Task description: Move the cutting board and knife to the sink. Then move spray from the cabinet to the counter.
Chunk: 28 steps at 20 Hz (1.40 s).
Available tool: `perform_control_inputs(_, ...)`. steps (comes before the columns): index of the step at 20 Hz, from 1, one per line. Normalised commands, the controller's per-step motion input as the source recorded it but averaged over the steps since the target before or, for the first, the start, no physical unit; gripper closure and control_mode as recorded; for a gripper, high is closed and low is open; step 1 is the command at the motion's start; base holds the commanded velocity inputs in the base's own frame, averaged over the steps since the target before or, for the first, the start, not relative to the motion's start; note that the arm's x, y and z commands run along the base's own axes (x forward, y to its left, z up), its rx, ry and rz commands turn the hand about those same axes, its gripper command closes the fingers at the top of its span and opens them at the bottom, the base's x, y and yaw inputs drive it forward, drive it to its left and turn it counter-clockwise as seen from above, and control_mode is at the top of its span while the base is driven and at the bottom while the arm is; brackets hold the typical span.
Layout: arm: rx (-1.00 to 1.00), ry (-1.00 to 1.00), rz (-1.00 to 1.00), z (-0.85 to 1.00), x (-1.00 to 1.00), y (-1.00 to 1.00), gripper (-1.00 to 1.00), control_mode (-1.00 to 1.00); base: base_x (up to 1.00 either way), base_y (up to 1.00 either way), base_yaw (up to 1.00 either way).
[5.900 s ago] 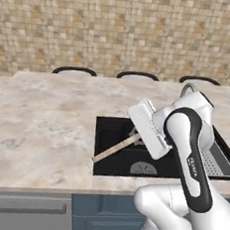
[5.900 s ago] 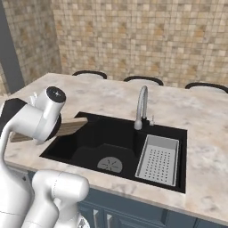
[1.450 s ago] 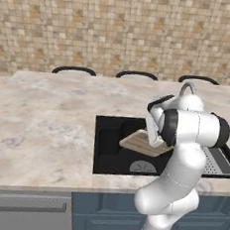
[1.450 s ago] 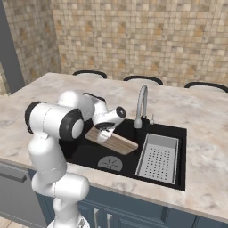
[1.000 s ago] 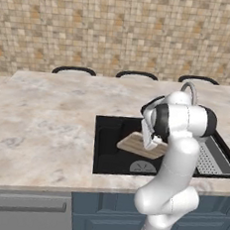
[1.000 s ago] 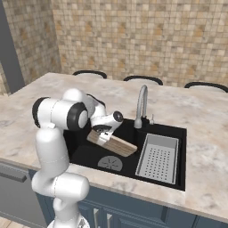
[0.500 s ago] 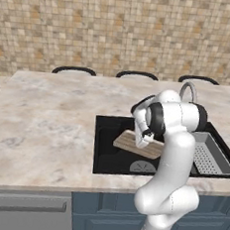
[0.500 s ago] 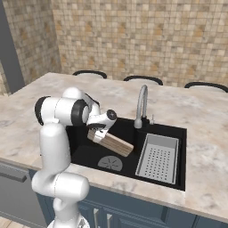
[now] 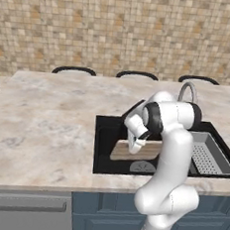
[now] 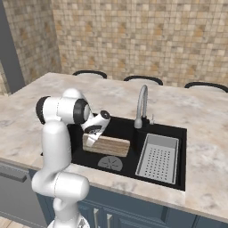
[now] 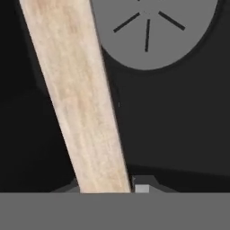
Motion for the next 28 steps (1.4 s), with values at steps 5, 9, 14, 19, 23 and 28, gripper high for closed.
perform_control_inputs(5, -0.02, 0.19, -0.05, -0.61, 0.0, 0.12, 1.0, -1.0, 0.0, 0.0, 0.0)
perform_control_inputs(9, -0.08, -0.03, -0.12, -0.53, 0.03, 0.06, 1.0, -1.0, 0.0, 0.0, 0.0)
perform_control_inputs(14, -0.08, -0.14, -0.16, -0.39, 0.01, 0.0, 1.0, -1.0, 0.0, 0.0, 0.0)
perform_control_inputs(19, -0.07, -0.34, -0.15, -0.14, 0.0, 0.0, 1.0, -1.0, 0.0, 0.0, 0.0)
perform_control_inputs(23, -0.03, -0.28, -0.14, -0.14, -0.11, 0.0, 1.0, -1.0, 0.0, 0.0, 0.0)
perform_control_inputs(28, -0.02, -0.14, -0.1, -0.22, -0.14, 0.0, 1.0, -1.0, 0.0, 0.0, 0.0)
